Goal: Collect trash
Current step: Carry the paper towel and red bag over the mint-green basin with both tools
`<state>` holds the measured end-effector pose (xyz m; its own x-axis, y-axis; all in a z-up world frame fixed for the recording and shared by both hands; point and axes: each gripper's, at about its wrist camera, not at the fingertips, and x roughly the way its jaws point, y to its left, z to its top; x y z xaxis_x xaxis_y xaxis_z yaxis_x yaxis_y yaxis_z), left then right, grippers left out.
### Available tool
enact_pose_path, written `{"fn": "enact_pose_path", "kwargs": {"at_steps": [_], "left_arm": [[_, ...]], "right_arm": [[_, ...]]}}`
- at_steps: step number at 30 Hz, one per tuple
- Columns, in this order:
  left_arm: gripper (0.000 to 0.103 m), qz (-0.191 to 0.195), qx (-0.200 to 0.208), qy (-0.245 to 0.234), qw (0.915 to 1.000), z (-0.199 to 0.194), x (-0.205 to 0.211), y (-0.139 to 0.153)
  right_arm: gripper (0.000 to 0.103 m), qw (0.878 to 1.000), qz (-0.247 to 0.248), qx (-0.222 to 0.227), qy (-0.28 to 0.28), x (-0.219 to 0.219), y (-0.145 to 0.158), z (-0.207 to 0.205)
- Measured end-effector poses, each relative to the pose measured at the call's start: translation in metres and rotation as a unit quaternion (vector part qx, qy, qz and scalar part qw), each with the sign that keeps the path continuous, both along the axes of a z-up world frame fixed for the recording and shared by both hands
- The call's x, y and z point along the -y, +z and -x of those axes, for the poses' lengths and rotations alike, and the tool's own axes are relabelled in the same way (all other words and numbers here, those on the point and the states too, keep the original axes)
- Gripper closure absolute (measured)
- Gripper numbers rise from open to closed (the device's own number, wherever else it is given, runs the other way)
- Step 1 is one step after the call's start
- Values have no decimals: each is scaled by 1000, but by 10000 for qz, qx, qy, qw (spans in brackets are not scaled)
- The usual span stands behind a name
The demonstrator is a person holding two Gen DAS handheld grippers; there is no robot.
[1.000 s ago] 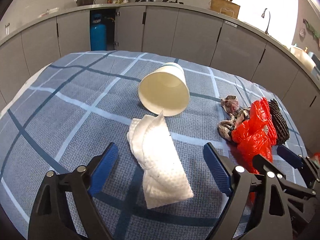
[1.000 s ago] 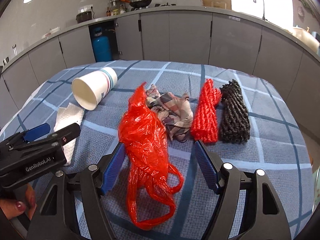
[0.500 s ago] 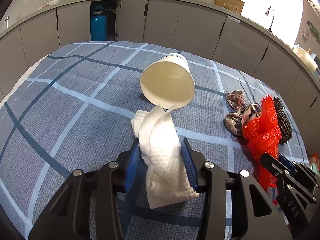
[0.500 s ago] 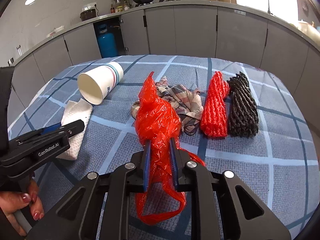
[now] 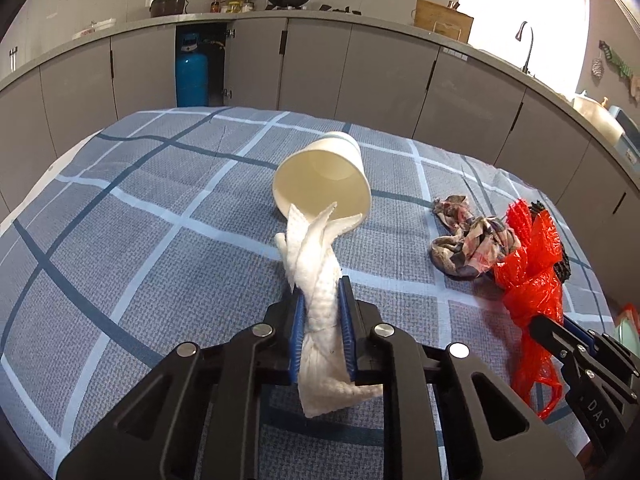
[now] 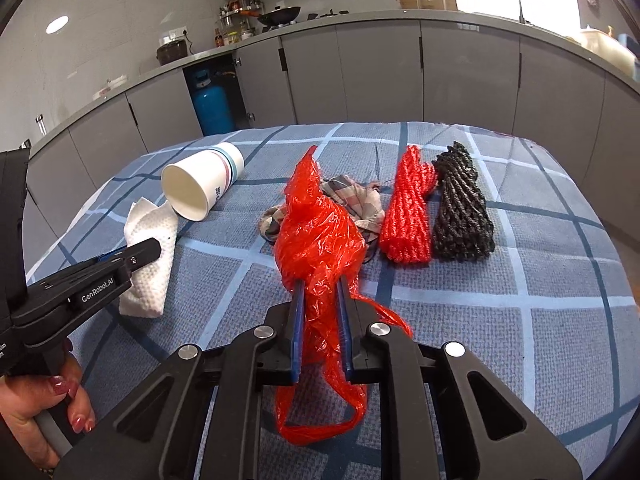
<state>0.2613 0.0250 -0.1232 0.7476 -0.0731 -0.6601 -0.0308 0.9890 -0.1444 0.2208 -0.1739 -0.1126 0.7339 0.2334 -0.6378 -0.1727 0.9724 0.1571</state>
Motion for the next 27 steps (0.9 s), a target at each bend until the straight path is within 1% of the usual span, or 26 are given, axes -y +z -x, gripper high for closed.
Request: {"fn": "enact_pose_path", "kwargs": {"at_steps": [6, 10, 17, 22, 27], "left_arm": [[88, -82, 318, -109, 9994, 8, 4, 8], [88, -159, 485, -288, 9983, 14, 10, 12], [88, -46, 460, -379, 9982, 22, 17, 12], [88, 2, 467, -647, 9968, 30, 41, 15], [88, -12, 580, -1007, 9932, 41, 78, 21]], "right_arm": [[88, 9998, -94, 113, -94, 8, 3, 7], [88, 9996, -156, 191, -131, 14, 5, 14], [88, 9989, -241, 274, -284, 34, 9, 30], [88, 9977, -245, 363, -523, 54, 13, 43], [88, 9957, -264, 409, -786, 81, 17, 55]]}}
